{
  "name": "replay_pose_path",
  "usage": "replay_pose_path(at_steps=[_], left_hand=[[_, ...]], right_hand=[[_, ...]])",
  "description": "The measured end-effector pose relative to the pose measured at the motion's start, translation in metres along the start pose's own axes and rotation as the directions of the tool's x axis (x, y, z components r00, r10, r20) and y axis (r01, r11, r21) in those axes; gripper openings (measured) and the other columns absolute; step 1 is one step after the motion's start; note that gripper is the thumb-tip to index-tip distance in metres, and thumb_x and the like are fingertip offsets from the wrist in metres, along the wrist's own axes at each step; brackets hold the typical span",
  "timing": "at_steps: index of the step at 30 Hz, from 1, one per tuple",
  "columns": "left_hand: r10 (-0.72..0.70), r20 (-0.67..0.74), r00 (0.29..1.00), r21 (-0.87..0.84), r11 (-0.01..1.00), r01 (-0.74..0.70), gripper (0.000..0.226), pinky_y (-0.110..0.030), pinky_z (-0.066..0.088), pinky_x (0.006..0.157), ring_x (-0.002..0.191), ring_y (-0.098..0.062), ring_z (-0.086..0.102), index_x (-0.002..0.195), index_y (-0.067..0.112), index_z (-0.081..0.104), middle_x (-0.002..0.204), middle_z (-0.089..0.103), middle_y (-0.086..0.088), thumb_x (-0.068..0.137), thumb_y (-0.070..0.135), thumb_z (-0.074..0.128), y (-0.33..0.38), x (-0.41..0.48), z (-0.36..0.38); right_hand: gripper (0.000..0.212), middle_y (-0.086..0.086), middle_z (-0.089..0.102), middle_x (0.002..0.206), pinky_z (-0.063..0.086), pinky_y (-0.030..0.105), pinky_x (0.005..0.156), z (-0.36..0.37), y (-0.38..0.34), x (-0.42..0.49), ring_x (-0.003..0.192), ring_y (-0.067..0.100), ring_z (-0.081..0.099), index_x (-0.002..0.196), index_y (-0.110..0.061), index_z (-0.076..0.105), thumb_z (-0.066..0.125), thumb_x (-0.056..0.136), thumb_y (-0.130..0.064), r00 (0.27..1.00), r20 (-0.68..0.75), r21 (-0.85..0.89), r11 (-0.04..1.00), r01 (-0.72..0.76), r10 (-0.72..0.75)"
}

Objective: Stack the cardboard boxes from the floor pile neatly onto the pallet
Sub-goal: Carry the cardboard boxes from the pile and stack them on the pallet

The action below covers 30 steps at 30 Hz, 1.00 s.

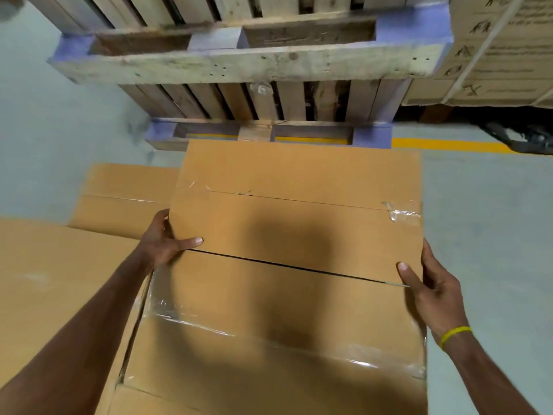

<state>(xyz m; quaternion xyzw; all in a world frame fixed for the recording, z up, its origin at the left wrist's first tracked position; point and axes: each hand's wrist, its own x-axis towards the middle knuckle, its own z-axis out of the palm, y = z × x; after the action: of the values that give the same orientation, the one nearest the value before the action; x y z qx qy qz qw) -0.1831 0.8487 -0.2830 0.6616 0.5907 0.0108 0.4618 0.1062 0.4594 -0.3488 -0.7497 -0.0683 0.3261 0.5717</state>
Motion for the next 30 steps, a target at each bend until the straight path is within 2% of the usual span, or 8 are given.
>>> replay_pose_path(at_steps=[8, 11, 14, 16, 20, 25, 27, 30], left_hand=[[-0.027, 0.063, 0.998, 0.088, 0.996, 0.021, 0.106, -0.036, 0.044, 0.103, 0.119, -0.021, 0.051, 0.155, 0.010, 0.028, 0.131, 0.053, -0.004, 0.071, 0.011, 0.094, -0.007, 0.013, -0.007], [-0.048, 0.070, 0.996, 0.106, 0.994, 0.040, 0.122, -0.036, 0.044, 0.104, 0.122, -0.021, 0.052, 0.156, 0.014, 0.028, 0.136, 0.054, -0.004, 0.059, 0.020, 0.102, -0.011, 0.011, -0.011], [-0.052, 0.070, 0.996, 0.111, 0.993, 0.044, 0.148, -0.036, 0.044, 0.105, 0.121, -0.020, 0.053, 0.157, 0.019, 0.029, 0.132, 0.055, 0.000, 0.031, 0.046, 0.103, -0.013, 0.011, -0.013], [-0.042, 0.071, 0.997, 0.113, 0.993, 0.034, 0.153, -0.037, 0.044, 0.105, 0.121, -0.020, 0.052, 0.157, 0.020, 0.030, 0.132, 0.054, 0.002, 0.027, 0.047, 0.105, -0.016, 0.011, -0.014], [-0.018, 0.072, 0.997, 0.139, 0.990, 0.008, 0.149, -0.037, 0.044, 0.104, 0.120, -0.020, 0.051, 0.158, 0.024, 0.031, 0.133, 0.053, 0.006, 0.030, 0.042, 0.106, -0.023, 0.011, -0.013], [-0.009, 0.118, 0.993, 0.240, 0.971, -0.020, 0.134, -0.054, 0.043, 0.114, 0.129, -0.027, 0.057, 0.144, 0.043, 0.035, 0.136, 0.061, 0.008, 0.029, 0.074, 0.096, -0.034, 0.025, -0.021], [0.006, 0.086, 0.996, 0.372, 0.928, -0.038, 0.129, -0.057, 0.031, 0.120, 0.135, -0.028, 0.052, 0.145, 0.033, 0.034, 0.142, 0.059, 0.005, 0.038, 0.079, 0.089, -0.032, 0.021, -0.017], [0.056, -0.058, 0.997, 0.491, 0.871, -0.020, 0.125, -0.058, 0.018, 0.124, 0.145, -0.029, 0.043, 0.155, 0.013, 0.029, 0.154, 0.049, -0.006, 0.060, 0.070, 0.088, -0.027, -0.002, -0.006]], right_hand=[[0.066, -0.021, 0.060, 0.138, 0.039, 0.020, 0.109, 0.011, -0.003, -0.004, 0.129, 0.000, 0.054, 0.150, -0.040, 0.044, 0.068, 0.094, -0.014, 1.000, 0.001, -0.041, 0.999, 0.027, -0.027], [0.073, -0.018, 0.064, 0.134, 0.043, 0.022, 0.107, 0.014, -0.008, -0.010, 0.124, 0.002, 0.059, 0.148, -0.039, 0.046, 0.075, 0.088, -0.009, 0.999, -0.005, -0.045, 0.998, 0.044, -0.044], [0.076, -0.017, 0.066, 0.131, 0.046, 0.017, 0.102, 0.016, -0.013, -0.012, 0.120, 0.002, 0.062, 0.147, -0.038, 0.048, 0.077, 0.085, -0.005, 0.999, -0.015, -0.059, 0.997, 0.051, -0.052], [0.078, -0.015, 0.066, 0.131, 0.047, 0.018, 0.101, 0.016, -0.013, -0.013, 0.119, 0.003, 0.062, 0.146, -0.037, 0.049, 0.079, 0.082, -0.005, 0.998, -0.017, -0.066, 0.996, 0.056, -0.057], [0.078, -0.014, 0.067, 0.129, 0.051, 0.016, 0.095, 0.016, -0.011, -0.015, 0.116, 0.003, 0.064, 0.145, -0.036, 0.051, 0.082, 0.080, -0.007, 0.998, -0.022, -0.096, 0.994, 0.049, -0.052], [0.065, -0.017, 0.072, 0.118, 0.049, 0.026, 0.098, 0.015, -0.006, -0.011, 0.110, 0.005, 0.067, 0.136, -0.040, 0.057, 0.084, 0.080, -0.022, 0.998, -0.051, -0.200, 0.979, -0.041, 0.031], [0.063, -0.017, 0.072, 0.117, 0.053, 0.029, 0.096, 0.014, -0.006, -0.011, 0.107, 0.005, 0.068, 0.136, -0.040, 0.056, 0.084, 0.081, -0.025, 0.996, -0.060, -0.236, 0.969, -0.073, 0.061], [0.057, -0.016, 0.072, 0.113, 0.051, 0.038, 0.097, 0.012, -0.009, -0.016, 0.105, 0.012, 0.067, 0.133, -0.041, 0.056, 0.082, 0.081, -0.037, 0.991, -0.082, -0.328, 0.936, -0.125, 0.103]])
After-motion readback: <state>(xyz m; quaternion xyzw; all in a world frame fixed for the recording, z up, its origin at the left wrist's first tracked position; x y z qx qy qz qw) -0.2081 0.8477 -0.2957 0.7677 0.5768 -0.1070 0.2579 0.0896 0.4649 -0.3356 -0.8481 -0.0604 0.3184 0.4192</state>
